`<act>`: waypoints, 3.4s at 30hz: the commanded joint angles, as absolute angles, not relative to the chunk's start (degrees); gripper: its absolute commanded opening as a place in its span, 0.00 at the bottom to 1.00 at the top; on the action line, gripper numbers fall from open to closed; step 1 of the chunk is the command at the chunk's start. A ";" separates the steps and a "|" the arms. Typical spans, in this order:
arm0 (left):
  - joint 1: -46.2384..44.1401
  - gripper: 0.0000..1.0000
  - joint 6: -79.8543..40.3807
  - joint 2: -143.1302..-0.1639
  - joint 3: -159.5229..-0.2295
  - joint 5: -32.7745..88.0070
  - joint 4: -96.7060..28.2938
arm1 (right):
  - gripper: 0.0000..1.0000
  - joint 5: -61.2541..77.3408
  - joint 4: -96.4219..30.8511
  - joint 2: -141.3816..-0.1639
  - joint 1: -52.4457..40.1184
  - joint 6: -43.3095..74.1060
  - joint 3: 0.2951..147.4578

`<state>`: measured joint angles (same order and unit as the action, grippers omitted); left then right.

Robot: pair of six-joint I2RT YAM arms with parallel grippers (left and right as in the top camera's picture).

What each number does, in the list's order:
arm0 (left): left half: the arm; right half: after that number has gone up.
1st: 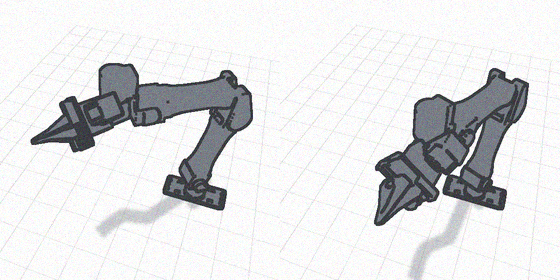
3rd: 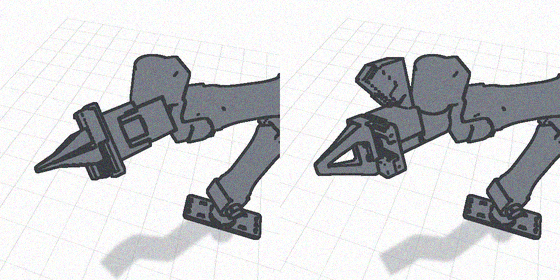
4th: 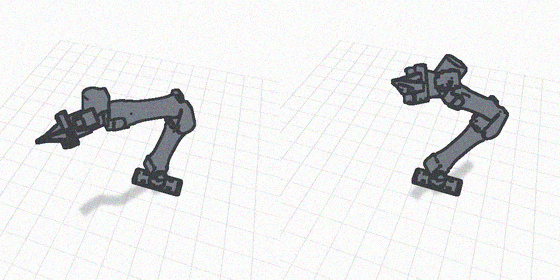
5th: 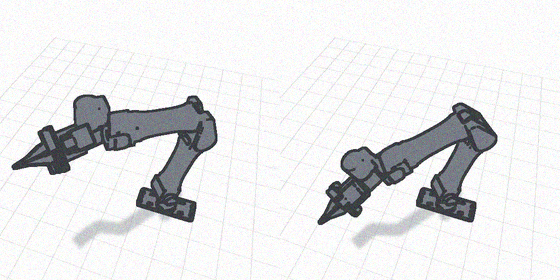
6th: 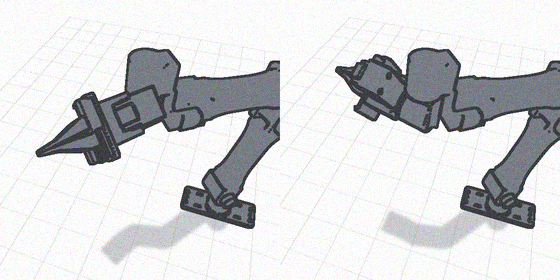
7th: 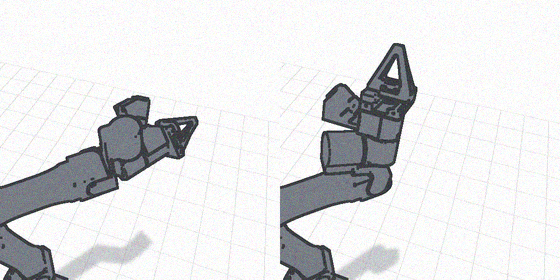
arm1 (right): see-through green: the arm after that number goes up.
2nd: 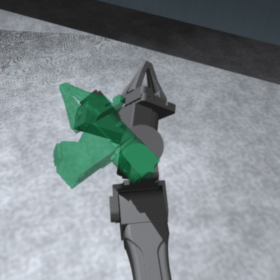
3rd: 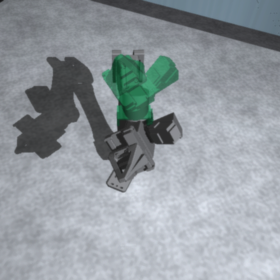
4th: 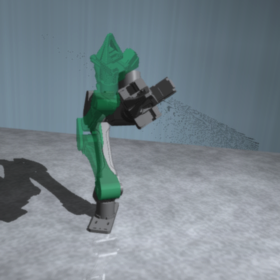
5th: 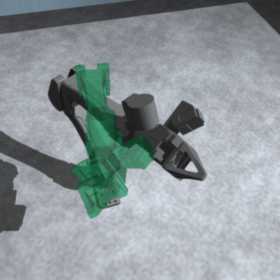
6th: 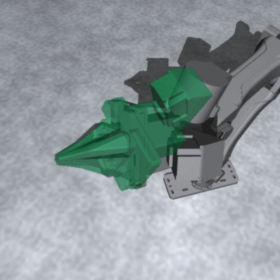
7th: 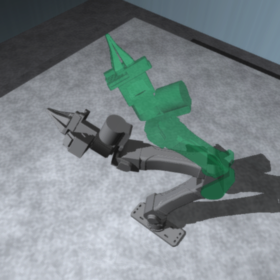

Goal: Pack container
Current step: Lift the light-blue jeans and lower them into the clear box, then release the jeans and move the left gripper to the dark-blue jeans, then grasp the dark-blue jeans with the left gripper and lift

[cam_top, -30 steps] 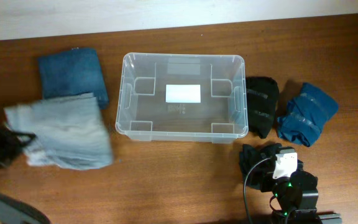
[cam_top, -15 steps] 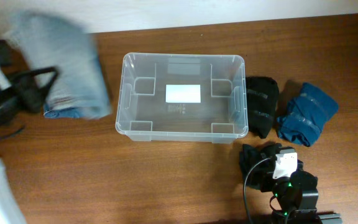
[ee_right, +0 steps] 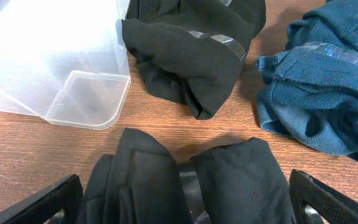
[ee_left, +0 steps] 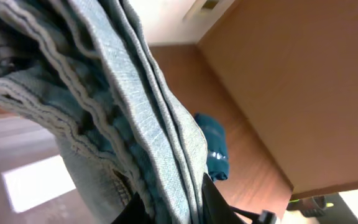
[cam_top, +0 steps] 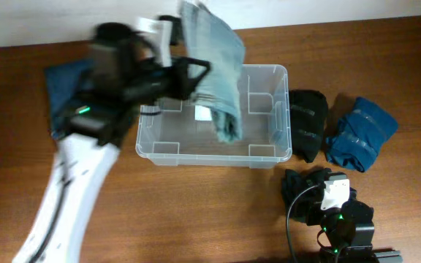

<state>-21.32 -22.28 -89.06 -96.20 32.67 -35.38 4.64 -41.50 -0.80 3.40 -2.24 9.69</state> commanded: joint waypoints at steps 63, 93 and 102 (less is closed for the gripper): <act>34.61 0.84 -2.15 -108.68 -97.23 28.80 -60.12 | 0.98 5.17 -41.32 -0.36 3.88 -2.57 9.37; 32.36 0.30 -0.38 -136.97 -97.23 43.70 -41.69 | 0.98 5.17 -41.34 -0.36 3.88 -2.57 9.37; 34.06 0.00 2.61 -134.58 -99.50 44.21 -51.64 | 0.98 5.17 -41.32 -0.36 3.88 -2.57 9.37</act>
